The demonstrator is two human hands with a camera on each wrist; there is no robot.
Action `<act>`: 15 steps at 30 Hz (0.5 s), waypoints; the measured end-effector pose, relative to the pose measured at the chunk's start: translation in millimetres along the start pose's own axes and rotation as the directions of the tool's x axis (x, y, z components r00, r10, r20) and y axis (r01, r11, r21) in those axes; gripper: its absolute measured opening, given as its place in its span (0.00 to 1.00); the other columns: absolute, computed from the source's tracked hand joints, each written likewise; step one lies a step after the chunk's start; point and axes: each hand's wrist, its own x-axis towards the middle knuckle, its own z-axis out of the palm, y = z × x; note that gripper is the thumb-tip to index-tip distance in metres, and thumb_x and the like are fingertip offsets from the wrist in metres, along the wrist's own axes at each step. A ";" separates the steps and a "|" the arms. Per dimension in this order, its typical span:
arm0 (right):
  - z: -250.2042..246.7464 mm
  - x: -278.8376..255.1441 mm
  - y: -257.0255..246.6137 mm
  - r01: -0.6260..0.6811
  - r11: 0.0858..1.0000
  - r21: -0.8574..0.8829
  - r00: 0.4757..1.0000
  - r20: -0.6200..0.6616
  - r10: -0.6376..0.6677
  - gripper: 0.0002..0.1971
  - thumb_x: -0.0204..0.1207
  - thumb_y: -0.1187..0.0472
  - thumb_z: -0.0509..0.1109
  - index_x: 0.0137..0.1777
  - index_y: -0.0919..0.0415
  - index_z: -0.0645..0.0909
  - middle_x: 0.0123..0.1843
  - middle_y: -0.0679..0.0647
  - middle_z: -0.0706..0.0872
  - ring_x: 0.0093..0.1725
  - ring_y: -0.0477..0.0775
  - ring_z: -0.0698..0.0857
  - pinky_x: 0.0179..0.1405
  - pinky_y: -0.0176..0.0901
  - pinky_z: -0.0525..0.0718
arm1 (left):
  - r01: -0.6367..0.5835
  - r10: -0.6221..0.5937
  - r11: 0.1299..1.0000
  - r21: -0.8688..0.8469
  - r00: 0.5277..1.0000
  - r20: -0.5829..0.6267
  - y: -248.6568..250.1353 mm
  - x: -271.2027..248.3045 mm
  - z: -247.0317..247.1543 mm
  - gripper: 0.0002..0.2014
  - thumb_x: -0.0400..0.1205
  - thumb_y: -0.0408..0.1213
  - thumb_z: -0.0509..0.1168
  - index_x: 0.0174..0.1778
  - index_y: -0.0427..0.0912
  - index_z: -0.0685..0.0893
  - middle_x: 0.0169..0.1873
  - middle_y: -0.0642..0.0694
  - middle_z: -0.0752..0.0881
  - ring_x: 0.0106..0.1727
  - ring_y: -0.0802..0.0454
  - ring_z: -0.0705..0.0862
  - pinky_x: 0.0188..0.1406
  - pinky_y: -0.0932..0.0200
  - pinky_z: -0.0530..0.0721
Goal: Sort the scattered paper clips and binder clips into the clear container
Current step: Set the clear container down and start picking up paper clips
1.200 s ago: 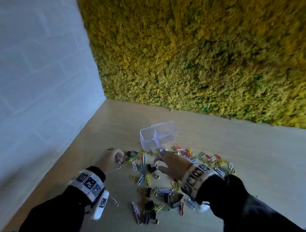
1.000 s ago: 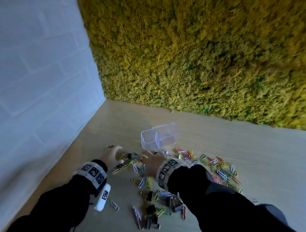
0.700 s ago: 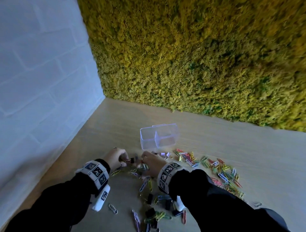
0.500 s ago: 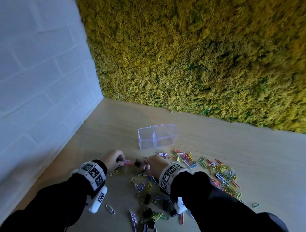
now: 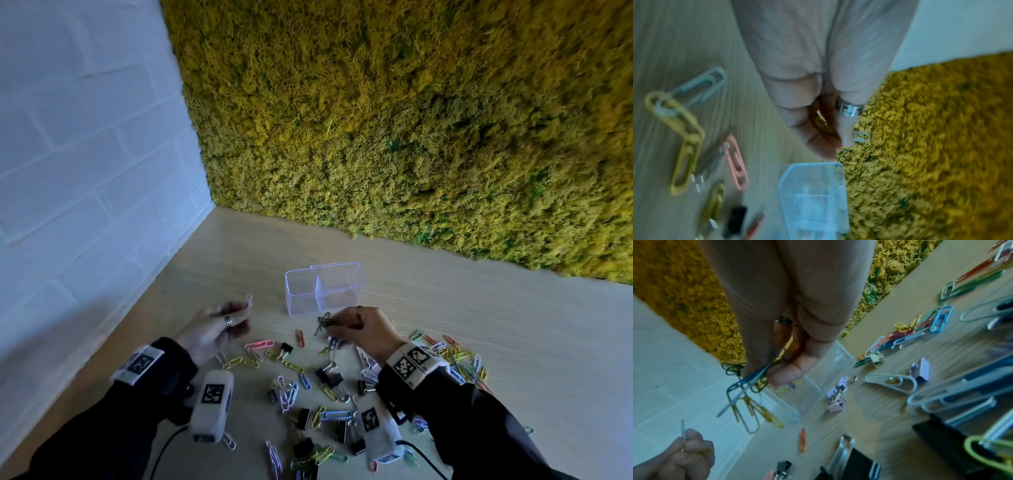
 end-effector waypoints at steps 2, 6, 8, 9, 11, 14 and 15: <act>-4.0 -3.5 0.8 -0.003 0.999 0.054 1.000 -0.027 0.005 0.08 0.67 0.73 0.74 0.36 0.58 0.84 0.24 0.45 0.88 0.25 0.42 0.84 0.29 0.32 0.84 | 0.049 -0.040 0.990 -0.133 0.997 0.068 -1.0 -5.9 5.1 0.09 0.53 0.20 0.78 0.24 0.32 0.86 0.22 0.42 0.85 0.20 0.54 0.84 0.20 0.64 0.85; -9.8 -11.1 1.2 -0.011 0.962 0.271 0.997 -0.073 0.032 0.08 0.69 0.78 0.69 0.37 0.65 0.82 0.23 0.48 0.88 0.23 0.41 0.84 0.25 0.30 0.84 | 0.105 -0.072 0.985 -0.134 0.972 0.225 -6.2 -14.8 17.2 0.29 0.28 0.33 0.86 0.25 0.31 0.88 0.25 0.40 0.88 0.21 0.54 0.85 0.23 0.59 0.88; -13.7 -14.2 1.9 -0.011 0.942 0.336 0.995 -0.092 0.045 0.07 0.69 0.78 0.69 0.39 0.67 0.81 0.24 0.49 0.88 0.24 0.42 0.85 0.26 0.31 0.84 | 0.126 -0.092 0.985 -0.115 0.961 0.263 -9.5 -16.6 25.2 0.28 0.30 0.33 0.86 0.25 0.31 0.88 0.27 0.37 0.89 0.21 0.54 0.85 0.27 0.57 0.89; -15.8 -15.3 2.1 -0.010 0.939 0.344 0.993 -0.104 0.048 0.06 0.69 0.78 0.69 0.40 0.68 0.81 0.25 0.50 0.88 0.25 0.43 0.85 0.26 0.32 0.85 | 0.137 -0.097 0.982 -0.131 0.957 0.275 -10.7 -17.7 29.4 0.26 0.32 0.31 0.86 0.25 0.31 0.88 0.29 0.35 0.89 0.20 0.54 0.85 0.27 0.58 0.89; -20.7 -17.3 -0.9 0.000 0.943 0.332 0.990 -0.135 0.048 0.06 0.68 0.78 0.70 0.42 0.70 0.81 0.25 0.50 0.88 0.25 0.44 0.85 0.28 0.32 0.86 | 0.157 -0.113 0.978 -0.141 0.954 0.278 -11.7 -19.8 38.0 0.18 0.40 0.25 0.82 0.25 0.31 0.88 0.27 0.35 0.89 0.18 0.54 0.83 0.22 0.61 0.87; -31.7 -12.0 -19.1 0.056 0.972 0.230 0.980 -0.199 -0.010 0.07 0.67 0.78 0.70 0.45 0.71 0.82 0.24 0.50 0.88 0.23 0.44 0.84 0.27 0.31 0.85 | 0.114 -0.104 0.993 -0.037 0.971 0.213 -10.9 -19.8 50.5 0.08 0.68 0.14 0.65 0.31 0.30 0.84 0.23 0.40 0.88 0.19 0.55 0.84 0.19 0.66 0.85; -36.3 -6.4 -27.5 0.093 0.977 0.191 0.973 -0.225 -0.049 0.07 0.67 0.78 0.71 0.43 0.68 0.83 0.24 0.49 0.89 0.24 0.44 0.85 0.28 0.31 0.86 | 0.080 -0.084 0.996 0.028 0.976 0.200 -10.5 -18.3 53.7 0.11 0.75 0.15 0.59 0.34 0.31 0.82 0.23 0.42 0.88 0.20 0.55 0.85 0.19 0.68 0.84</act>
